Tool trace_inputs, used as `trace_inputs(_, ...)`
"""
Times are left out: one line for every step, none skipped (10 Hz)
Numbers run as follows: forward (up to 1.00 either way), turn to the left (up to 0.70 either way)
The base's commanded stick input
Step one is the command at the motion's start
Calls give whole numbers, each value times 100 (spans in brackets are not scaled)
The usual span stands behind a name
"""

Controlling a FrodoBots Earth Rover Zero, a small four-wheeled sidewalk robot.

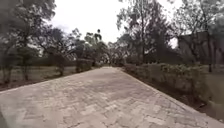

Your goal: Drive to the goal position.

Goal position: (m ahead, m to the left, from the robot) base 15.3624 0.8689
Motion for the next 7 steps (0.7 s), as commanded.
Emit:
trace_inputs(70,2)
trace_inputs(70,2)
trace_inputs(70,2)
trace_inputs(70,2)
trace_inputs(70,2)
trace_inputs(70,2)
trace_inputs(70,2)
